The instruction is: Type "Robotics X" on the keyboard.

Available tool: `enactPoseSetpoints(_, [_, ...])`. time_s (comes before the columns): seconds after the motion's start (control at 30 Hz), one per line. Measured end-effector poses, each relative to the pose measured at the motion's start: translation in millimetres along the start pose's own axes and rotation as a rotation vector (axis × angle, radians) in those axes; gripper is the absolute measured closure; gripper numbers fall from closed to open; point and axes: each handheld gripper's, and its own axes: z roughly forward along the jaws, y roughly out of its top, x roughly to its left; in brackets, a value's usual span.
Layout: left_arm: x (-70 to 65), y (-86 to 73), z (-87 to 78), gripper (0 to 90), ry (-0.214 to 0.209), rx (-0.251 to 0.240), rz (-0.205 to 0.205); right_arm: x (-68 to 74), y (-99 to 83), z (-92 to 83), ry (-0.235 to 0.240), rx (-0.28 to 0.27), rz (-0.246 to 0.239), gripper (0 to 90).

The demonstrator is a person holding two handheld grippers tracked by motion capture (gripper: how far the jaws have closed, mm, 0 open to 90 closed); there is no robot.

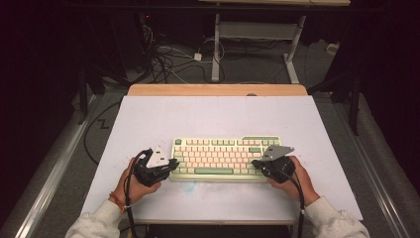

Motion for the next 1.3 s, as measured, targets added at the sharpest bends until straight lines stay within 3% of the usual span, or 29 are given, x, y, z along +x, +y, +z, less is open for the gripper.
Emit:
enactPoseSetpoints(0.07, [-0.1, 3.4, -1.6, 88.0, 0.000, 0.015, 0.023, 0.4, -0.2, 0.1, -0.002, -0.001, 0.001, 90.0])
enactPoseSetpoints(0.27, [6.3, 14.1, -5.2, 88.0, 0.007, -0.003, -0.004, 1.2, -1.2, 0.5, -0.008, -0.008, 0.008, 90.0])
enactPoseSetpoints(0.43, [10.8, 24.8, -3.1, 88.0, -0.017, 0.005, -0.003, 1.3, -1.4, 0.6, -0.008, -0.009, 0.004, 90.0])
enactPoseSetpoints(0.83, [8.4, 47.8, 20.8, 87.7, -0.075, 0.089, 0.047, 2.1, -1.5, 0.9, -0.017, -0.011, -0.002, 90.0])
enactPoseSetpoints(1.3, [-1.7, 57.4, 48.8, 87.8, -0.113, 0.155, 0.088, 2.4, -1.5, 0.9, -0.019, -0.010, 0.000, 90.0])
